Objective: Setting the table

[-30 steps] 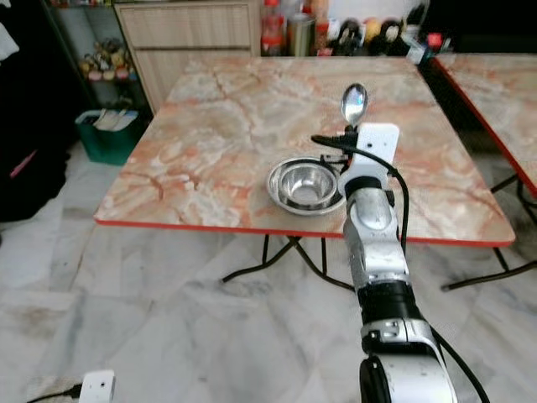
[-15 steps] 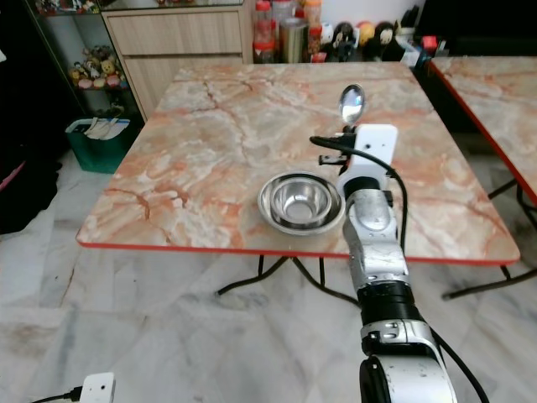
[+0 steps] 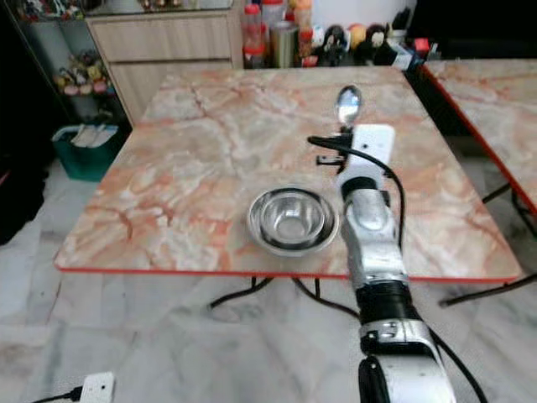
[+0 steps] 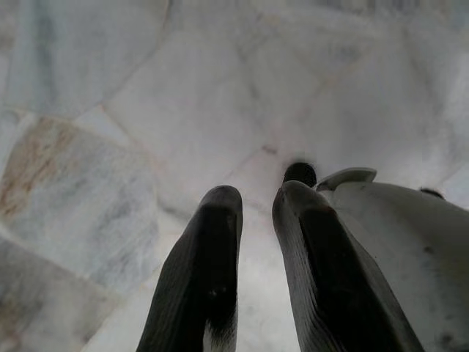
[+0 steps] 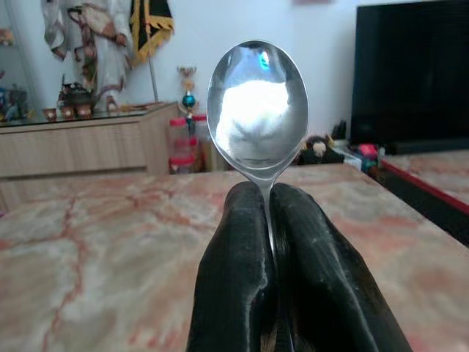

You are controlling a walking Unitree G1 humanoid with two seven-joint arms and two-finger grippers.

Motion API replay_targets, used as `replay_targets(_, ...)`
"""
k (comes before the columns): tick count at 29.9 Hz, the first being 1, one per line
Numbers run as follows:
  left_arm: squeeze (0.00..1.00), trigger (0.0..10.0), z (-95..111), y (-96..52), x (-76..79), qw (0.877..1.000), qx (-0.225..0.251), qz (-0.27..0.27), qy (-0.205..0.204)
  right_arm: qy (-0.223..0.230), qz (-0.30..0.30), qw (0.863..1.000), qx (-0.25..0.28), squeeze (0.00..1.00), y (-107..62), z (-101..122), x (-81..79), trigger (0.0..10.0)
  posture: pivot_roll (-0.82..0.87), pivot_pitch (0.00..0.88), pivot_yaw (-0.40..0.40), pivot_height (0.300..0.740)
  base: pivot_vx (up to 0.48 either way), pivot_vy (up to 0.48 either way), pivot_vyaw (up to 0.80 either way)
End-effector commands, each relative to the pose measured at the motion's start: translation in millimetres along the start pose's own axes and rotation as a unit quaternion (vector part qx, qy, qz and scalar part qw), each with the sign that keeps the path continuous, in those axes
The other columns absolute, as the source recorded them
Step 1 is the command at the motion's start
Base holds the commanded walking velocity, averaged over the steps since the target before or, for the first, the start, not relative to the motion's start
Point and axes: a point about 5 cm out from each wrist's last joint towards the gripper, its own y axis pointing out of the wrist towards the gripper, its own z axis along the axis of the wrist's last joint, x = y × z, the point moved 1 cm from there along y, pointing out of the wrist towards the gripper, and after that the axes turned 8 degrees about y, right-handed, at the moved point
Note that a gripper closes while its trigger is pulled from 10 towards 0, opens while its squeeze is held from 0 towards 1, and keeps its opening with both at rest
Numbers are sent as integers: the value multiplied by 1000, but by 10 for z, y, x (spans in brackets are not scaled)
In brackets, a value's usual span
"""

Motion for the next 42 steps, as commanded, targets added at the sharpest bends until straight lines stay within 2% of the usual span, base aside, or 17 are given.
replay_targets(1, 0, 10000, -54, -13, -77, 1000, -13, 9, 1, 7, 19, 1000, 2, 0, 11, 14, -139, 10000, 26, 97, 19, 736, 0, 0, 0)
replay_targets(5, 0, 10000, -49, -13, -74, 1000, -10, 8, -6, 7, 19, 1000, 2, 0, 11, 14, -138, 10000, 25, 100, 19, 736, 0, 0, 0)
replay_targets(20, 0, 10000, -42, -9, -76, 1000, -14, 8, 9, 2, 11, 1000, -14, 0, 15, -34, -96, 10000, 24, 109, 17, 736, 0, 0, 0)
replay_targets(37, 0, 10000, -42, -9, -75, 1000, -15, 11, 13, 1, 13, 1000, -22, 0, 14, -53, -95, 10000, 23, 108, 14, 736, 0, -310, 0)
replay_targets(42, 0, 10000, -53, -11, -73, 1000, -17, 13, 6, 1, 13, 1000, -24, 0, 9, -62, -103, 10000, 22, 104, 13, 736, 0, 0, 0)
